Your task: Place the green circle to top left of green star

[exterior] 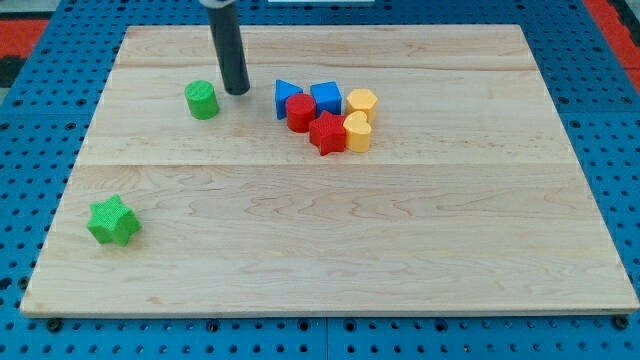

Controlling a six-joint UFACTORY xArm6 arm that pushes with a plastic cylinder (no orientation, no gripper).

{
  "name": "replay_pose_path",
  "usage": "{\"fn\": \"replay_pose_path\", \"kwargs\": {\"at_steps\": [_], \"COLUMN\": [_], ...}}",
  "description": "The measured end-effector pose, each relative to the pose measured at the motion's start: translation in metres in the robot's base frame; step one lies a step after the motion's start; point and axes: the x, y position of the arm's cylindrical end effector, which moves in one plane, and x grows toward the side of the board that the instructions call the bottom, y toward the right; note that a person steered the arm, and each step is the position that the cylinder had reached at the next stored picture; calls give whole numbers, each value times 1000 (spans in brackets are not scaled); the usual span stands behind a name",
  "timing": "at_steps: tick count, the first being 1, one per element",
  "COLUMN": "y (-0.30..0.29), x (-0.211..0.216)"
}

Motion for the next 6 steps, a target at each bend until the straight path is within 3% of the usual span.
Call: {"fn": "replay_pose_path", "kwargs": {"at_steps": [1, 2, 3, 4, 5, 6], "y": [-53, -69, -47, -106, -130, -109], "x": [59, 150, 121, 126, 170, 144]}}
